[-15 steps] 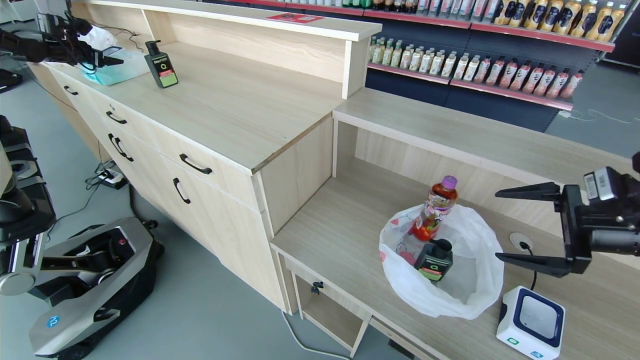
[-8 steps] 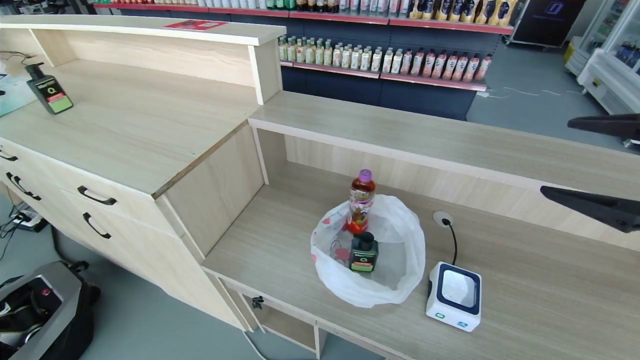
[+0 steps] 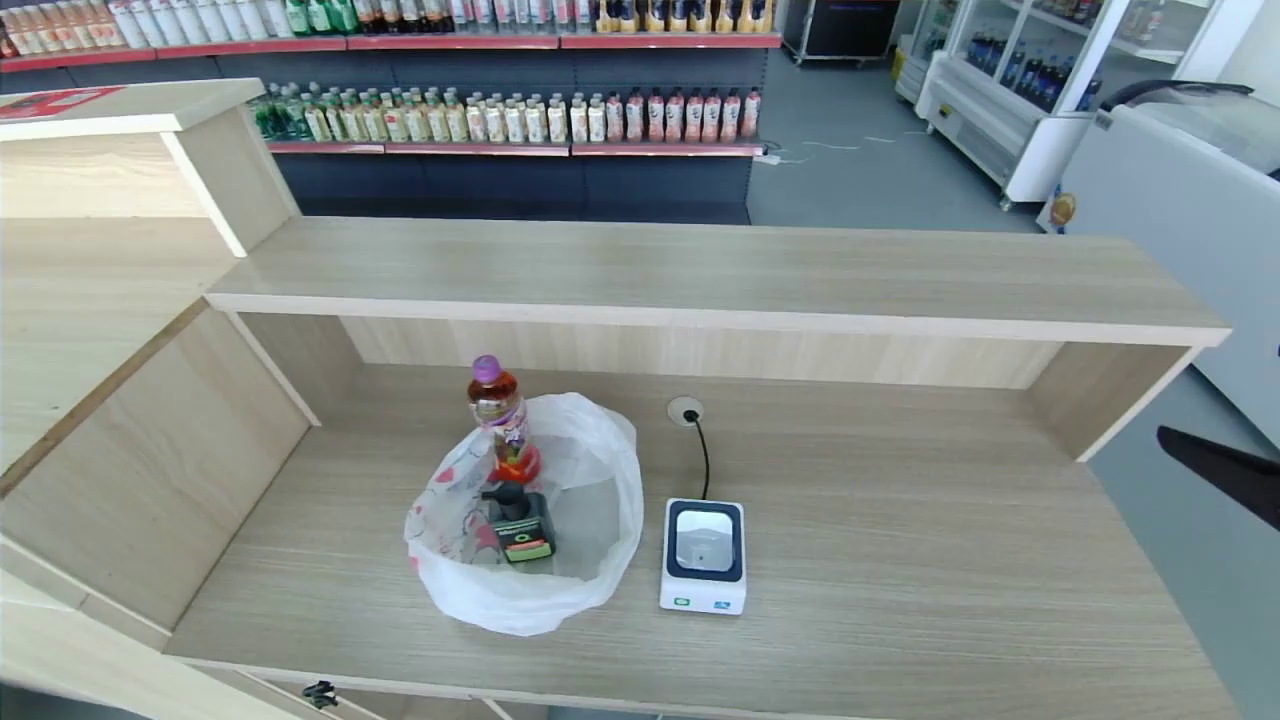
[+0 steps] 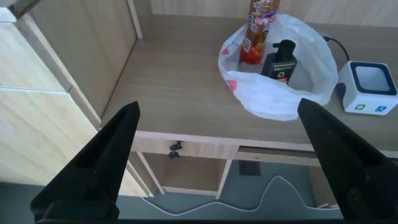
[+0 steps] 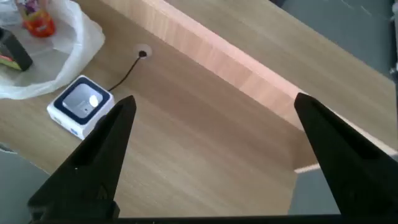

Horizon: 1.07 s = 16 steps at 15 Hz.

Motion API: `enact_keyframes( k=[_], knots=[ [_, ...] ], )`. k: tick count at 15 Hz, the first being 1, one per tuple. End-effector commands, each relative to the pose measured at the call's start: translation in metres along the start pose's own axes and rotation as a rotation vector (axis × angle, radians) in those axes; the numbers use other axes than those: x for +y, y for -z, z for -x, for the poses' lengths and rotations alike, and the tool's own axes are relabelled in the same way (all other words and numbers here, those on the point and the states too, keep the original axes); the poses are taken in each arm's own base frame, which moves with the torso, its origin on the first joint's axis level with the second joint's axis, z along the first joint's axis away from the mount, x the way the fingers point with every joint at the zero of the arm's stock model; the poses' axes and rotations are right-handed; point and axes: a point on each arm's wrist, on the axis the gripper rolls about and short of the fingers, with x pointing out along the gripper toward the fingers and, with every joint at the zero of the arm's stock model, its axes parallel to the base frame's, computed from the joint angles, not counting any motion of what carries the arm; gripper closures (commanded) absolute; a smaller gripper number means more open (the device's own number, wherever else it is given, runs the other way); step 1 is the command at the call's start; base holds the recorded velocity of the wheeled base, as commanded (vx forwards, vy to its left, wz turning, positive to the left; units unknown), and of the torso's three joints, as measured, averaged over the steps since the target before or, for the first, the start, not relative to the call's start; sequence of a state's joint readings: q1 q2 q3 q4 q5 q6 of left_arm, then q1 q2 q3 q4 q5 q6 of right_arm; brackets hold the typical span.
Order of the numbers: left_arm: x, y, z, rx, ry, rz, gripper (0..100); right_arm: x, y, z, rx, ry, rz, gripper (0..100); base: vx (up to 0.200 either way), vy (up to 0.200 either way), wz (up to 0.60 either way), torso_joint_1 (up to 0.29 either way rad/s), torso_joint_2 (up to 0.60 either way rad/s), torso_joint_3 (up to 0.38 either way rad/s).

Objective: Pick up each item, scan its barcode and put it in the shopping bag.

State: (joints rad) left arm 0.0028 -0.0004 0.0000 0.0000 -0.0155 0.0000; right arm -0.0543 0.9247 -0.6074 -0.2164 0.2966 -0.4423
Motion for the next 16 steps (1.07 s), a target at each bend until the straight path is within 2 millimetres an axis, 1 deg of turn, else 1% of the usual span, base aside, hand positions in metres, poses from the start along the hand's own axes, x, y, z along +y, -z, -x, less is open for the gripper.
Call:
enact_keyframes(
  k=[1,2,3,4,6,7,10,11,12,15,16],
  knots=[
    [0.0,0.0,0.0,0.0,0.0,0.0,0,0.007,0.015,0.023,-0.01,0.096,-0.038,0,0.0,0.0,0.0,0.0,0.0,0.0],
    [0.0,0.0,0.0,0.0,0.0,0.0,0,0.015,0.036,0.031,0.037,0.159,-0.053,0,0.0,0.0,0.0,0.0,0.0,0.0],
    [0.0,0.0,0.0,0.0,0.0,0.0,0,0.022,0.051,0.037,0.074,0.208,-0.06,0,0.0,0.0,0.0,0.0,0.0,0.0],
    [0.0,0.0,0.0,0.0,0.0,0.0,0,0.032,0.071,0.043,0.112,0.248,-0.065,0,0.0,0.0,0.0,0.0,0.0,0.0],
    [0.0,0.0,0.0,0.0,0.0,0.0,0,0.058,0.107,0.056,0.136,0.245,-0.072,0,0.0,0.0,0.0,0.0,0.0,0.0],
    [0.0,0.0,0.0,0.0,0.0,0.0,0,0.068,0.121,0.062,0.152,0.243,-0.083,0,0.0,0.0,0.0,0.0,0.0,0.0],
    [0.0,0.0,0.0,0.0,0.0,0.0,0,0.085,0.141,0.078,0.28,0.282,-0.205,0,0.0,0.0,0.0,0.0,0.0,0.0],
    [0.0,0.0,0.0,0.0,0.0,-0.002,0,0.095,0.154,0.09,0.364,0.366,-0.25,0,0.0,0.0,0.0,0.0,0.0,0.0],
    [0.0,0.0,0.0,0.0,0.0,0.0,0,0.097,0.155,0.095,0.294,0.354,-0.298,0,0.0,0.0,0.0,0.0,0.0,0.0],
    [0.0,0.0,0.0,0.002,0.0,0.0,0,0.101,0.158,0.107,0.142,0.347,-0.274,0,0.0,0.0,0.0,0.0,0.0,0.0],
    [0.0,0.0,0.0,0.0,0.0,0.0,0,0.101,0.158,0.107,0.137,0.338,-0.27,0,0.0,0.0,0.0,0.0,0.0,0.0]
  ],
)
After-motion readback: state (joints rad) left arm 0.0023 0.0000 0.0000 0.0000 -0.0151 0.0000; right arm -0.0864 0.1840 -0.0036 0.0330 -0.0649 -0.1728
